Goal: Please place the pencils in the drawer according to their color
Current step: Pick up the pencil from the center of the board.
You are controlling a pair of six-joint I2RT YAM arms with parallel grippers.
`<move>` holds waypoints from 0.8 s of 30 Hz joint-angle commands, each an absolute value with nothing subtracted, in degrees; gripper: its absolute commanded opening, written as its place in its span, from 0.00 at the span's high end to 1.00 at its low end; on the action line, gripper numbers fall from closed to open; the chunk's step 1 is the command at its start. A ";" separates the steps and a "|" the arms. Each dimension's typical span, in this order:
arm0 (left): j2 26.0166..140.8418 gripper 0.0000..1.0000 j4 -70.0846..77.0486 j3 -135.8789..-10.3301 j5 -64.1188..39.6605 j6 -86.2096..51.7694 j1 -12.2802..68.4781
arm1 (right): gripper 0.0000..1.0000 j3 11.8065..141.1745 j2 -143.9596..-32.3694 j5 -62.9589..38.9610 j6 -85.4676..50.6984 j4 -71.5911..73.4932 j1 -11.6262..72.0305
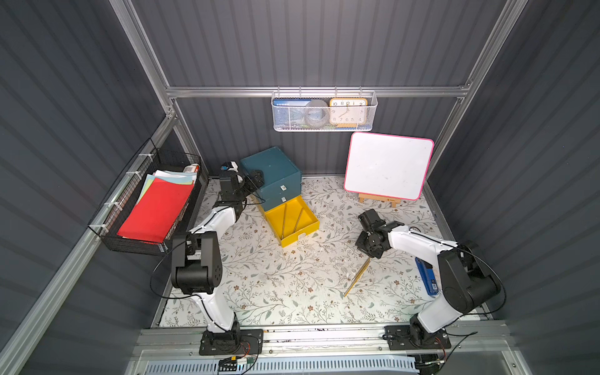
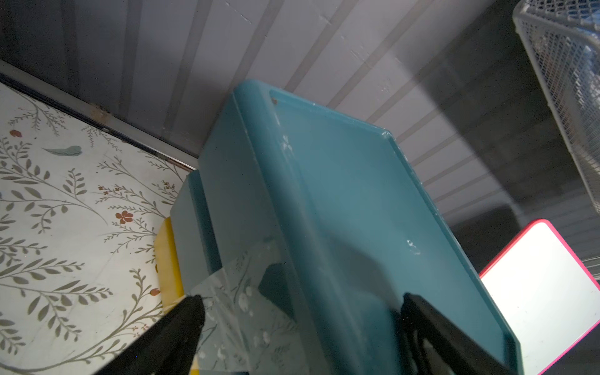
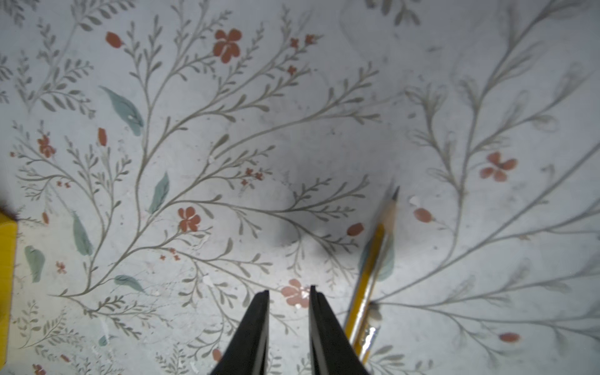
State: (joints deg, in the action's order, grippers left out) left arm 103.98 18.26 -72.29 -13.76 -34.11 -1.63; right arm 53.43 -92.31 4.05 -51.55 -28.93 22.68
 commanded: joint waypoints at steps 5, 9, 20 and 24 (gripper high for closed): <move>105.16 0.00 14.59 -70.75 -15.08 -32.17 -0.48 | 0.73 51.15 -89.15 6.29 -50.66 -31.91 21.17; 105.17 0.00 14.59 -70.75 -15.13 -32.26 -0.44 | 0.73 50.89 -88.89 7.00 -50.93 -32.68 20.83; 105.03 0.00 14.41 -70.75 -15.09 -32.35 -0.51 | 0.73 49.75 -91.41 6.33 -51.84 -31.65 20.22; 105.08 0.00 14.25 -70.98 -14.94 -32.34 -0.44 | 0.73 49.31 -92.42 5.91 -52.03 -30.53 20.13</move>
